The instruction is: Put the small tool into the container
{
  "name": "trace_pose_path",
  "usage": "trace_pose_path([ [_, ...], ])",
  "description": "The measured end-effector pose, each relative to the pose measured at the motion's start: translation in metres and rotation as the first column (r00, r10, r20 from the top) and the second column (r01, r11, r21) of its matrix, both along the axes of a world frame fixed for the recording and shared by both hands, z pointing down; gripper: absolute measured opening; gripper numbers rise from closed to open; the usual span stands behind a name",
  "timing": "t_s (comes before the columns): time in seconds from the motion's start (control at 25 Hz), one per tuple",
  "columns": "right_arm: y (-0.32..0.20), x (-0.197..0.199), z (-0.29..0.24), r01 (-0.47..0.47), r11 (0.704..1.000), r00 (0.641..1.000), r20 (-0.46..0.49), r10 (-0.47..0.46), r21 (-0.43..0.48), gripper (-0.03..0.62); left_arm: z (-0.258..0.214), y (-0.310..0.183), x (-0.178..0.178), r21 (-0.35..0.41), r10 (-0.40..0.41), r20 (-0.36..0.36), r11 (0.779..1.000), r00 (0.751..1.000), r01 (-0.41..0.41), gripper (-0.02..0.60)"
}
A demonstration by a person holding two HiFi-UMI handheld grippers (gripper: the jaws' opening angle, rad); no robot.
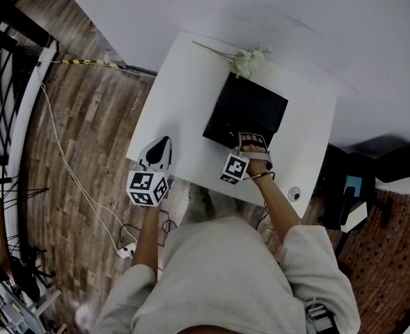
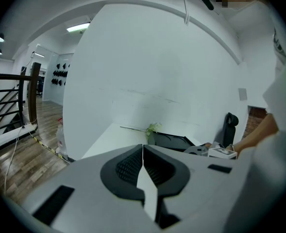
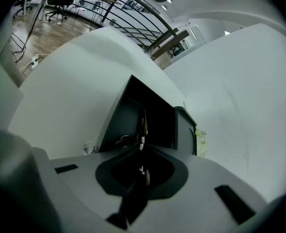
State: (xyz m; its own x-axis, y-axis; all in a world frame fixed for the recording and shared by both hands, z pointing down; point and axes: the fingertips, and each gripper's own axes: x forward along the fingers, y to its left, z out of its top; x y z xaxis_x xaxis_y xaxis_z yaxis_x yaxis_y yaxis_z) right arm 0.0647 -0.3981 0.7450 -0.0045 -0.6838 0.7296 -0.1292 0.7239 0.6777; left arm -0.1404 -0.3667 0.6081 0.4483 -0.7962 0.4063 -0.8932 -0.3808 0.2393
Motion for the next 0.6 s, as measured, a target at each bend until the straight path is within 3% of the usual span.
trace_pose_path([
  [0.32, 0.0002, 0.0, 0.0007, -0.019, 1.0, 1.0, 0.023, 0.019, -0.006, 0.032, -0.0029, 0.0018, -0.0029, 0.008, 0.0, 0.001, 1.0, 1.0, 0.0, 0.011],
  [0.6, -0.0026, 0.0075, -0.0012, -0.039, 0.999, 0.997, 0.059, 0.041, -0.031, 0.184, -0.0061, 0.0018, 0.0003, 0.011, 0.013, 0.004, 1.0, 1.0, -0.013, 0.011],
])
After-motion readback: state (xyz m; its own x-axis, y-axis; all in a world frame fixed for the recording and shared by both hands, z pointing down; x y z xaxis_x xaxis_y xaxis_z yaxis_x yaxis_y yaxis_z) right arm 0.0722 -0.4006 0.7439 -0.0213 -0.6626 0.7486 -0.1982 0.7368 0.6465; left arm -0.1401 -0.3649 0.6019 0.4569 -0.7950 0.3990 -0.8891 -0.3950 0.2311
